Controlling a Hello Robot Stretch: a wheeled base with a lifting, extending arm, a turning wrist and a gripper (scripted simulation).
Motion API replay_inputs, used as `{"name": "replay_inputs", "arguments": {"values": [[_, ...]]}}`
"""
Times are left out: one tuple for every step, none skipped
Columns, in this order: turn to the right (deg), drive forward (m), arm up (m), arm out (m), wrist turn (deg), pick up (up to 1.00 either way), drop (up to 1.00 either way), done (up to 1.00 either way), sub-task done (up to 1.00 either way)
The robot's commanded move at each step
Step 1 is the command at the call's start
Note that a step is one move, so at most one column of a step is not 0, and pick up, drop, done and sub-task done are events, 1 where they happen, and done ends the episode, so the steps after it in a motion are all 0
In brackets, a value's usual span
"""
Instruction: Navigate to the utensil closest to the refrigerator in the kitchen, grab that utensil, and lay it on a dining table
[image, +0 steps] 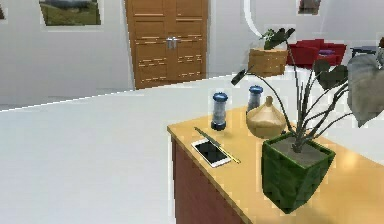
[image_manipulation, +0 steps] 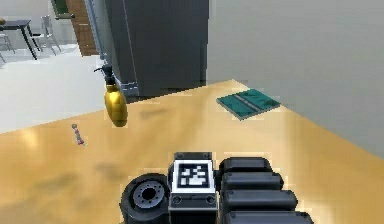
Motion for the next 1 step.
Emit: {"name": "replay_inputs", "arguments": {"values": [[-21.0,0.00,0.00,0.00,0.0,0.00,0.00,0.00,0.00]]}}
